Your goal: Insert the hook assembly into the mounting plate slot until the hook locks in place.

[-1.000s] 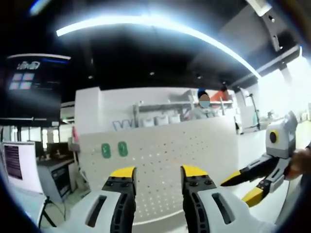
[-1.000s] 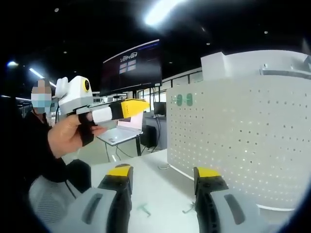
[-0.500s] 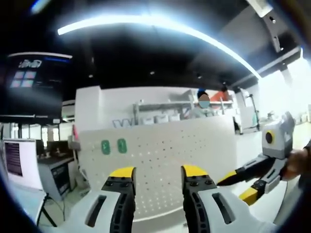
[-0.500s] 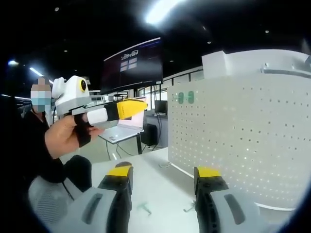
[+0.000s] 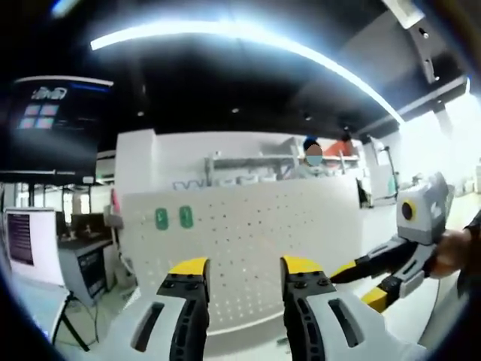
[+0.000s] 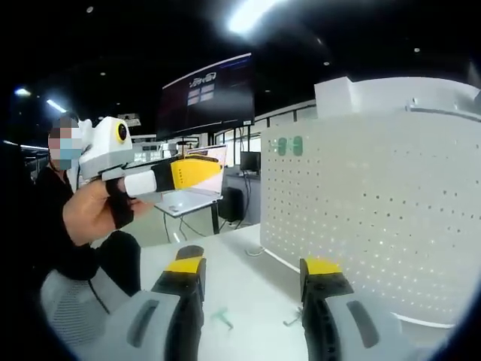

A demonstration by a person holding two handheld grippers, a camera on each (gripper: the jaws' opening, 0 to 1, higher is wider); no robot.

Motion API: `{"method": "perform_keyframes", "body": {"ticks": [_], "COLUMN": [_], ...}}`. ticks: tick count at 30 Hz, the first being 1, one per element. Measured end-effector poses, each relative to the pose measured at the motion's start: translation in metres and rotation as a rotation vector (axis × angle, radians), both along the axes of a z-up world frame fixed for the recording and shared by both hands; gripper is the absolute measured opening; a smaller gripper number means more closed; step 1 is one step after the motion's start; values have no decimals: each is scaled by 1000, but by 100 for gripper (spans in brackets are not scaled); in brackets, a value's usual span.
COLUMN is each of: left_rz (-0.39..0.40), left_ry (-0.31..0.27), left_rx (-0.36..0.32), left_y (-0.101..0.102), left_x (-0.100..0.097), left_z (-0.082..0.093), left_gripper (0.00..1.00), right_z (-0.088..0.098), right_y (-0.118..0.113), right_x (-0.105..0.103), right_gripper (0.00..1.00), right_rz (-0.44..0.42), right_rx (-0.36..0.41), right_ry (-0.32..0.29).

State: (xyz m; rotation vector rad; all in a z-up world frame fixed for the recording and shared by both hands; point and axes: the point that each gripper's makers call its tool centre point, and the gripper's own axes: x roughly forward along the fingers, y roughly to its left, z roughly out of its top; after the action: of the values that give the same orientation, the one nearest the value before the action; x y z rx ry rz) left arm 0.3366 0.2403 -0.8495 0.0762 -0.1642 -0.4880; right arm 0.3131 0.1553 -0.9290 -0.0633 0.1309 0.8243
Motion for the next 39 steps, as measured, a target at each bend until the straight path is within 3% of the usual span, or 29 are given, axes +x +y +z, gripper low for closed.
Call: {"method": "perform_keyframes", "body": {"ticks": [15, 39], "left_rz": [17, 31], "left_ry": [-2, 55], "left_rx": [-5, -10], "left_y": [9, 20], "left_x": [-3, -14], "left_z": [-2, -33], "left_gripper": [38, 38], "right_z": [-3, -12], "right_y": [0, 3], "right_x": [0, 0], "right_gripper": [48, 48], "right_rz": [-2, 10], "right_rx": [-12, -34], "right_ry": [0, 17]}}
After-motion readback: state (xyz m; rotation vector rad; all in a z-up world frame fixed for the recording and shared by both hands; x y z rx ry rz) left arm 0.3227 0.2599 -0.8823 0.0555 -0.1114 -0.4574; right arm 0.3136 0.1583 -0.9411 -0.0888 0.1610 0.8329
